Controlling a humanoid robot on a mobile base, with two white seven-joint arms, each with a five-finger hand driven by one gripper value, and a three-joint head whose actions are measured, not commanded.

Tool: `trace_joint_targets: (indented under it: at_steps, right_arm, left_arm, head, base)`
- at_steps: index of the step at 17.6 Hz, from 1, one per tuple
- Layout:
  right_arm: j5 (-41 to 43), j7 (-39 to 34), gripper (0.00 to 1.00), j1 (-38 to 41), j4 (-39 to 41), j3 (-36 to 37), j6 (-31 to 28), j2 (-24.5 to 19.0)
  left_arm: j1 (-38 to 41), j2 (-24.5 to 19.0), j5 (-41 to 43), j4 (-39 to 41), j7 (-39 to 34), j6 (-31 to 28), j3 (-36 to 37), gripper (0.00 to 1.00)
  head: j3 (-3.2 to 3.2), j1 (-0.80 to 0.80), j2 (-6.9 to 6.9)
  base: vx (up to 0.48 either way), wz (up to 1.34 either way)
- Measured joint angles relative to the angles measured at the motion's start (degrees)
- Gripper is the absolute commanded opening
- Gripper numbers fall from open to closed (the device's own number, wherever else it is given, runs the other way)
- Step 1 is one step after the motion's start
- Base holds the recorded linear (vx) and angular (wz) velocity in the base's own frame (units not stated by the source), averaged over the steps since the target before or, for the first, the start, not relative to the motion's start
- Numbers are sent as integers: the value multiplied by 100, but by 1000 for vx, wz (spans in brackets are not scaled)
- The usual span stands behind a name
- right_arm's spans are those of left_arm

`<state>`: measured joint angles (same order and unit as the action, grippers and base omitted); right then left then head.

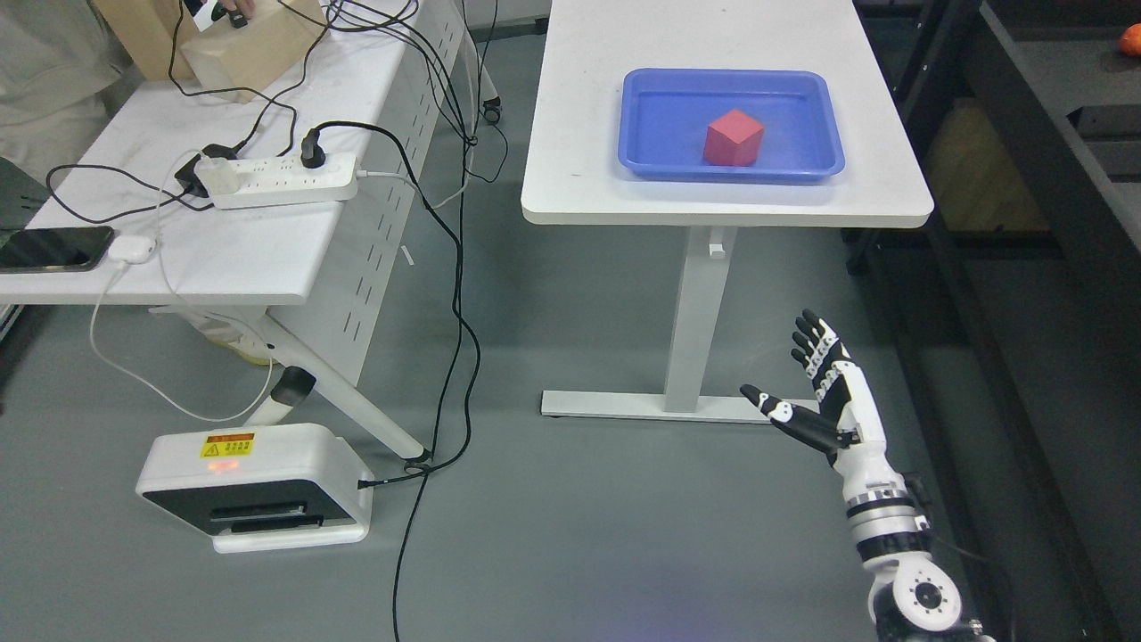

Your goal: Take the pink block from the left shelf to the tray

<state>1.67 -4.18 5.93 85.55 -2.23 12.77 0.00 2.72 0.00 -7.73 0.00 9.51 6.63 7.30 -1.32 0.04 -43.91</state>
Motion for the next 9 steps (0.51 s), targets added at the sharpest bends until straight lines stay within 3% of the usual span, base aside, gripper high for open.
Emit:
trace_joint_targets:
  at_steps: [9]
  right_arm:
    - [77,205,100,-231,-234,187,-44,0]
  left_arm:
    - [0,0,0,0,0,13,0,100]
  head:
    - [0,0,0]
  base:
    - [0,0]
